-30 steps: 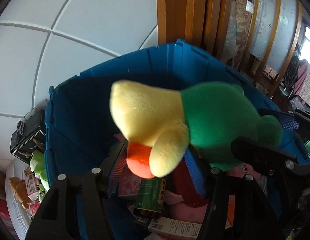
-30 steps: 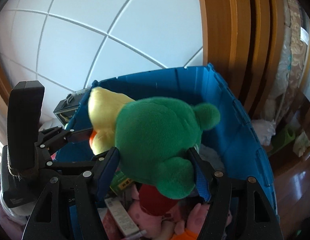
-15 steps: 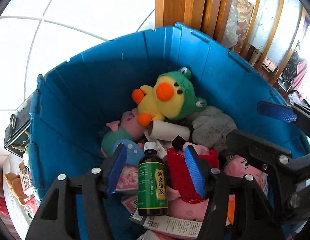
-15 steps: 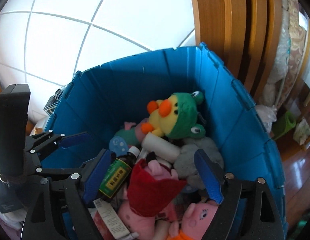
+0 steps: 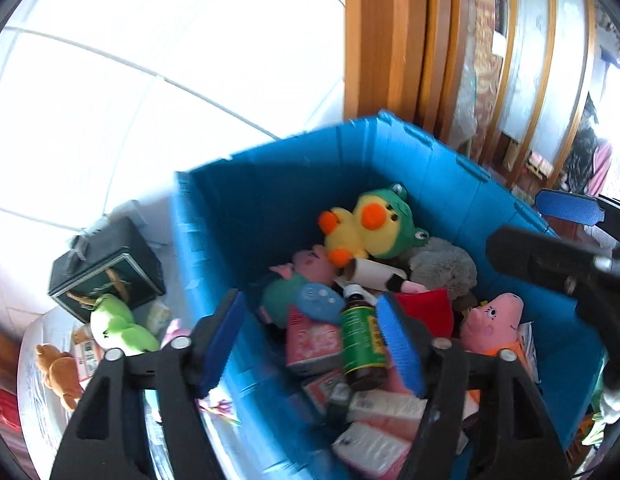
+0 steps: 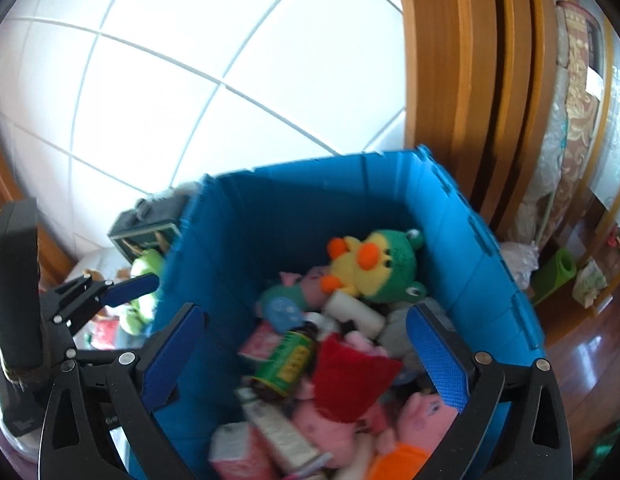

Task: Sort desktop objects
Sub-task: 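Open both tools to drop the duck plush into the crate, then move both tools back to the bed toward the green frog plush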

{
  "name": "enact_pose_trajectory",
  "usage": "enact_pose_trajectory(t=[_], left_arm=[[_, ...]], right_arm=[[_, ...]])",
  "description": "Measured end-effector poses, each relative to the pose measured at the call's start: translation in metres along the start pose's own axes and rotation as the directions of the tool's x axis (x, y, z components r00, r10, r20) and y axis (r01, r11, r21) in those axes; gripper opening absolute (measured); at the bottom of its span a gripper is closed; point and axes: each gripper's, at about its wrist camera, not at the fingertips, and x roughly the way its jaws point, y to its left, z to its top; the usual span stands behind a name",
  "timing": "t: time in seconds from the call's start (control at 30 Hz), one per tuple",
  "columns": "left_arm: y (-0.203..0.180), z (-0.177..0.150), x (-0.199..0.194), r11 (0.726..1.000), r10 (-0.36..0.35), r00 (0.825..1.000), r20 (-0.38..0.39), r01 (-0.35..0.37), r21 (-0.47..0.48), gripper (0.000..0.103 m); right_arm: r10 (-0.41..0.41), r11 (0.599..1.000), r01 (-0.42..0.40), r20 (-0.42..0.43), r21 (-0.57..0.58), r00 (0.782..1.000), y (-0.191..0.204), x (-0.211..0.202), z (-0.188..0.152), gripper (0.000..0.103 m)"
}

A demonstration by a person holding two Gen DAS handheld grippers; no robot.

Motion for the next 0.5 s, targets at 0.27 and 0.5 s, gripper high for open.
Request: enact_pose_trajectory(t=[0.27, 0.5], left_arm=[[0.110, -0.063, -0.058, 0.996, 0.059, 0.996, 0.070, -0.053, -0.076, 0.069], [0.227, -0.126, -0.081, 0.972, 0.178, 0.983, 0.052, -0.167, -0.168, 0.069]], right_arm=[[0.078, 0.996, -0.074, 0.077, -0.056, 0.994, 0.114, -0.027, -0.003, 0.103], [0.151, 0.983, -0.144, 0.055, -0.112, 0.987, 0.217, 0.003, -0.021, 0.103]])
